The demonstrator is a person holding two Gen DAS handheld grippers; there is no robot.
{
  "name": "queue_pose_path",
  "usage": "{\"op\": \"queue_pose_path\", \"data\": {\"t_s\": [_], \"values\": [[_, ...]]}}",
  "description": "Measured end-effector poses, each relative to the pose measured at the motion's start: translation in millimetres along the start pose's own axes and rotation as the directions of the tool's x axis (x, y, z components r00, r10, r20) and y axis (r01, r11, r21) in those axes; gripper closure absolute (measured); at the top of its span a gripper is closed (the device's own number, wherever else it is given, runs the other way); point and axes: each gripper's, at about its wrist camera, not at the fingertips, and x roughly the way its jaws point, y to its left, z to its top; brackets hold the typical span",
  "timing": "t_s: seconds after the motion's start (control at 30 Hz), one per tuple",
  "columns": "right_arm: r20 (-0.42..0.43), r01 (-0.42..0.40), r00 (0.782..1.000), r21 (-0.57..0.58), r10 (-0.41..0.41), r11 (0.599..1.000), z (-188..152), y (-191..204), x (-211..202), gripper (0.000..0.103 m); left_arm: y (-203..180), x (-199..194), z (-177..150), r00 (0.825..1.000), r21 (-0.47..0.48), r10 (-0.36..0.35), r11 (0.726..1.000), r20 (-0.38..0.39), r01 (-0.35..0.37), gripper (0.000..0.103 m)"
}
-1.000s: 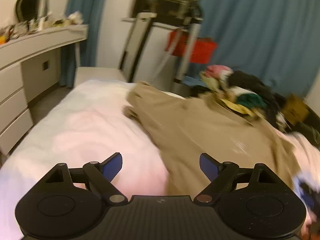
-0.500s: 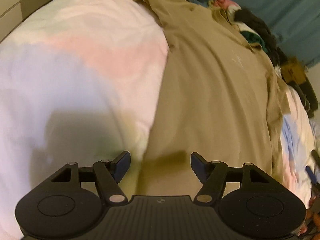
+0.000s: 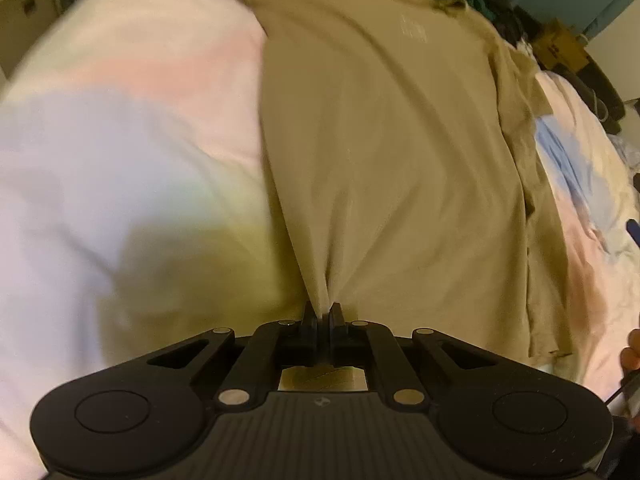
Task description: Fold clothes
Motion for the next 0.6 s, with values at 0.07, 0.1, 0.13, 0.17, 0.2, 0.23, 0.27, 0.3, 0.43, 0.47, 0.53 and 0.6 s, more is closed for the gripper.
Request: {"op": "queue_pose_path", "data": {"t_s": [0.07, 0.1, 0.13, 0.17, 0.2, 0.23, 0.27, 0.3, 0.43, 0.47, 0.53, 0.6], "values": [[0.007, -0.008, 1.0, 0.005, 0.008, 1.0, 0.8, -1.4, -1.9, 0.01, 3.1, -7.5, -4.0, 0.999, 0.006, 0.036, 0.999, 0.021, -0.037, 0.098], [0.01, -0.013, 1.0, 0.007, 0.013, 1.0, 1.1, -2.1, -2.8, 0.01, 4.6, -11.2, -5.9, 0.998, 0.009, 0.053, 0.999, 0.032, -0.054, 0.098], [0.014, -0.017, 1.0, 0.009, 0.017, 1.0, 1.4, -2.8, -3.6, 0.01, 5.3, -13.3, -5.3, 0.998, 0.003, 0.049, 0.999, 0.038, -0.049, 0.097], [0.014, -0.023, 1.0, 0.014, 0.023, 1.0, 1.5, -3.2, -3.1, 0.01, 6.0, -15.5, -4.7, 0.998, -0.002, 0.046, 0.999, 0.044, -0.046, 0.097], [0.011, -0.029, 1.0, 0.02, 0.029, 0.999, 1.5, -3.4, -1.8, 0.01, 4.9, -18.6, -5.6, 0.997, 0.008, 0.051, 0.999, 0.057, -0.052, 0.092], [0.009, -0.036, 0.999, 0.026, 0.036, 0.999, 1.4, -3.6, -0.4, 0.01, 3.7, -21.8, -6.5, 0.996, 0.018, 0.057, 0.998, 0.07, -0.059, 0.084], [0.006, -0.042, 0.999, 0.027, 0.042, 0.999, 1.1, -3.5, 0.1, 0.01, 1.7, -26.1, -6.8, 0.994, 0.025, 0.068, 0.997, 0.09, -0.071, 0.081], [0.004, -0.047, 0.999, 0.025, 0.047, 0.999, 0.6, -3.3, 0.2, 0.01, -0.9, -32.0, -8.6, 0.992, 0.031, 0.064, 0.997, 0.112, -0.068, 0.07], [0.007, -0.064, 0.998, 0.025, 0.064, 0.998, 1.2, -3.0, -1.3, 0.01, -16.5, -56.6, -12.5, 0.975, 0.05, 0.055, 0.997, 0.214, -0.067, 0.03], [0.011, -0.068, 0.998, 0.027, 0.068, 0.997, 1.6, -2.5, -1.2, 0.01, -26.4, -65.4, -17.9, 0.968, 0.054, 0.057, 0.996, 0.244, -0.072, 0.024], [0.016, -0.075, 0.997, 0.027, 0.074, 0.997, 2.0, -0.6, 0.1, 0.01, -51.0, -64.1, -0.5, 0.947, 0.054, 0.071, 0.994, 0.314, -0.092, 0.016], [0.019, -0.083, 0.996, 0.023, 0.083, 0.996, 1.3, 1.3, 2.4, 0.01, -66.7, -74.5, 5.7, 0.93, 0.069, 0.056, 0.994, 0.364, -0.086, 0.013]]}}
